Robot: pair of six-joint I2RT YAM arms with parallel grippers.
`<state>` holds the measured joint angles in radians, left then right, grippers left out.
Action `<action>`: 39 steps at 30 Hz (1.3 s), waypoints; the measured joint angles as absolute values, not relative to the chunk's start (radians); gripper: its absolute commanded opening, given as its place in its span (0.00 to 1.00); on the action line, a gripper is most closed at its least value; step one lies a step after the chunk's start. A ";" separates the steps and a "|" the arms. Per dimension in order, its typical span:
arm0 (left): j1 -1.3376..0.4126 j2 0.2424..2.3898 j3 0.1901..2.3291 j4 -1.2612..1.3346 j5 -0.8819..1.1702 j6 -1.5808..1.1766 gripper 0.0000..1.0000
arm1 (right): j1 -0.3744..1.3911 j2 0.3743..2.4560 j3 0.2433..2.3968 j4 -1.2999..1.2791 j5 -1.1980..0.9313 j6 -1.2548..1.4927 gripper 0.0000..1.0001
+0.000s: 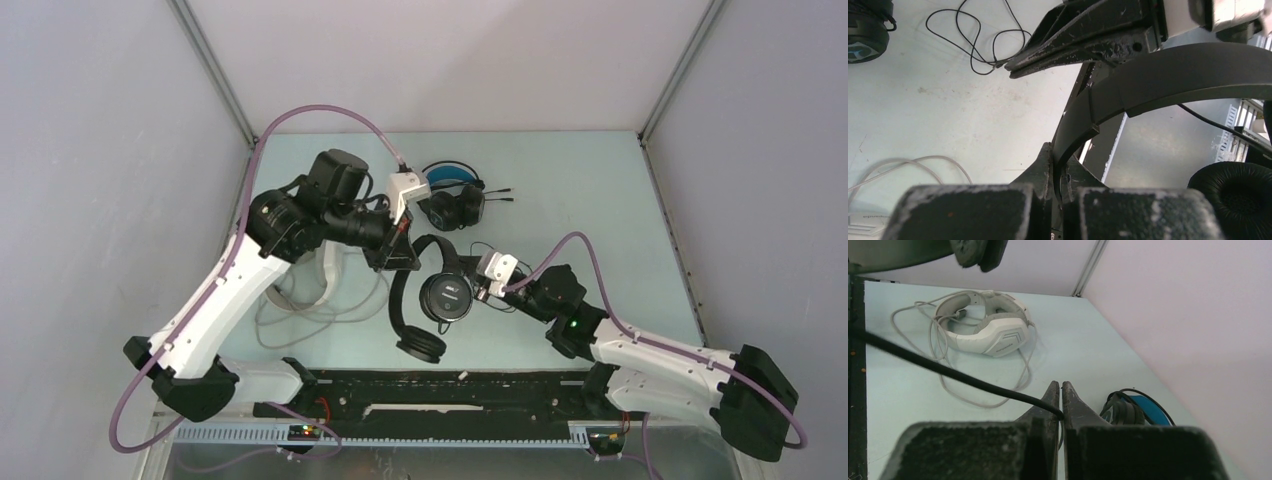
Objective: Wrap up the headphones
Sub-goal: Wrap the headphones cable around the headphones.
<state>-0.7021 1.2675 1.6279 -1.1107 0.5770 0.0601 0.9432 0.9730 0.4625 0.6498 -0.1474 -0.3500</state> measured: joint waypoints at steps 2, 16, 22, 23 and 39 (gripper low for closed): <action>-0.708 1.268 1.617 -1.113 0.572 0.066 0.00 | 0.937 0.966 0.468 0.640 -0.151 -0.349 0.00; -0.846 1.306 1.560 -1.197 0.158 0.155 0.00 | 0.905 0.876 0.590 0.368 -0.153 -0.250 0.00; -0.874 1.359 1.555 -1.202 -0.053 0.170 0.00 | 0.905 0.888 0.733 0.126 -0.165 -0.120 0.00; -0.877 1.362 1.555 -1.200 -0.076 0.173 0.00 | 0.905 0.896 0.760 0.079 -0.172 -0.100 0.00; -0.899 1.342 1.471 -1.095 -0.239 0.177 0.00 | 0.898 1.034 1.133 -0.521 -0.274 0.256 0.00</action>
<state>-0.8993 1.3422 1.4712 -1.0954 -0.2386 0.1768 0.8982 1.0344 1.1332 -0.5213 -0.2745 0.2562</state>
